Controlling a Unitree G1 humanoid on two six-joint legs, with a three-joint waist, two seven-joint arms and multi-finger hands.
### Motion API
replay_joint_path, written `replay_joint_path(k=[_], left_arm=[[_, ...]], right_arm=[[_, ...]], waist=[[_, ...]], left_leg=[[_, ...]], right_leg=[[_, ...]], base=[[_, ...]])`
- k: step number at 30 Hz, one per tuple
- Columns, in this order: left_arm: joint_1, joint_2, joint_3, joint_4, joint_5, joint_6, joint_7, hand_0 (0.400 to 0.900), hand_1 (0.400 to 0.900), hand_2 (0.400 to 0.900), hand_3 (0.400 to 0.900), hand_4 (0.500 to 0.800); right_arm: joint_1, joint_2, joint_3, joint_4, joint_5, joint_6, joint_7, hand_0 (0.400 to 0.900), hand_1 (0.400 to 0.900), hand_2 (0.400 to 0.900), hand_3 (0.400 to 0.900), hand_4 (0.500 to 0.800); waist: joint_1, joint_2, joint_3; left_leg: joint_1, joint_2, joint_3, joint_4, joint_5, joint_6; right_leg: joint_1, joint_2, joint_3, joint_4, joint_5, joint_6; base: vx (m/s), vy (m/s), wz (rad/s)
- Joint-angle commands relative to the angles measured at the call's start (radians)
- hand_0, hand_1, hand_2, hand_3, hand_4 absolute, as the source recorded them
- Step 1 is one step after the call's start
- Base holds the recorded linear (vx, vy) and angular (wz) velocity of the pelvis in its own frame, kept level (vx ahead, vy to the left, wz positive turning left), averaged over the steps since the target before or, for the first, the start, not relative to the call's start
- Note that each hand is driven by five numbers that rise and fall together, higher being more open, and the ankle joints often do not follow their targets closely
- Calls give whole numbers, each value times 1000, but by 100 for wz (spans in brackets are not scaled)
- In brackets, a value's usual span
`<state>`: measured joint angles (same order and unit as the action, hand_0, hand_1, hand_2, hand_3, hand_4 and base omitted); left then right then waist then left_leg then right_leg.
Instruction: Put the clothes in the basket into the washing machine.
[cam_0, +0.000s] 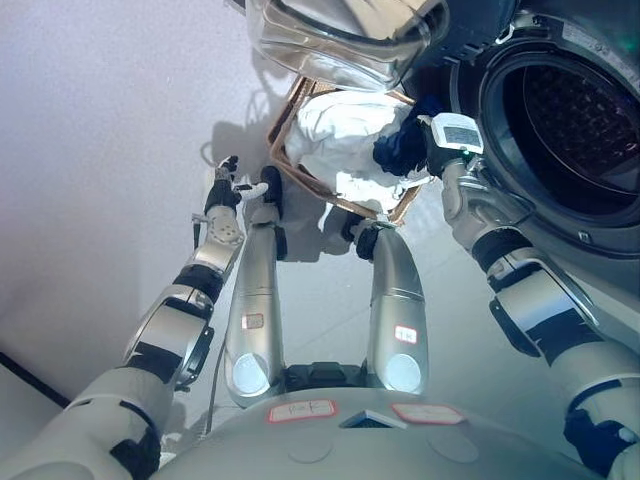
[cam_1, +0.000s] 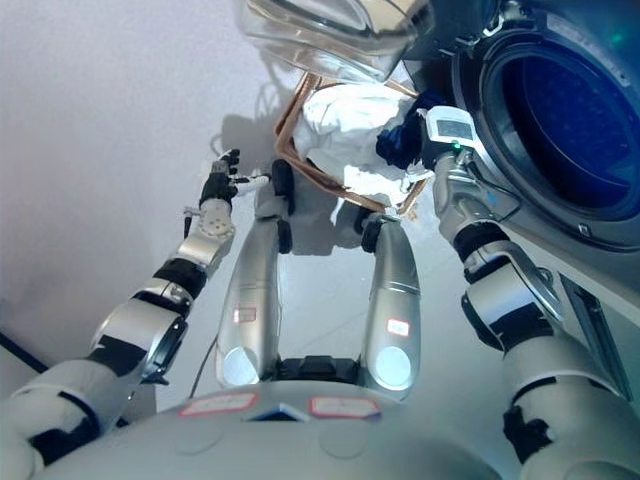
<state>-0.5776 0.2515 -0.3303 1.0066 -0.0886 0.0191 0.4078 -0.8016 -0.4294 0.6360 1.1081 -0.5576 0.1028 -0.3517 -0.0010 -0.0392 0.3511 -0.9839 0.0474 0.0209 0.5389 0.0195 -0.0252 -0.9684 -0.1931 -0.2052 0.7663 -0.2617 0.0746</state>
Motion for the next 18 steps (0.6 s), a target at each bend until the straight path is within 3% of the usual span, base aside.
replay_joint_path(k=[1,12,18], left_arm=[[8,-8,-24,47,-42,-7,61,900,900,900,900,800],[-109,-36,-56,102,-95,-18,92,900,900,900,900,800],[-93,-38,-75,71,-111,-41,83,900,900,900,900,800]], right_arm=[[-45,-41,22,75,16,36,-88,900,900,900,900,800],[-197,-47,52,217,0,78,-186,900,900,900,900,800],[-251,-72,61,251,9,79,-201,900,900,900,900,800]], waist=[[12,33,-73],[36,67,-117],[61,78,-134]], left_leg=[[-55,-8,18,163,-180,-11],[-219,-46,6,223,-178,-4],[-265,-64,4,227,-171,-1]], right_leg=[[-71,21,20,16,114,8],[-243,9,25,119,76,-7],[-299,0,32,147,65,-12]], base=[[33,-15,14],[41,-11,12],[42,-1,11]])
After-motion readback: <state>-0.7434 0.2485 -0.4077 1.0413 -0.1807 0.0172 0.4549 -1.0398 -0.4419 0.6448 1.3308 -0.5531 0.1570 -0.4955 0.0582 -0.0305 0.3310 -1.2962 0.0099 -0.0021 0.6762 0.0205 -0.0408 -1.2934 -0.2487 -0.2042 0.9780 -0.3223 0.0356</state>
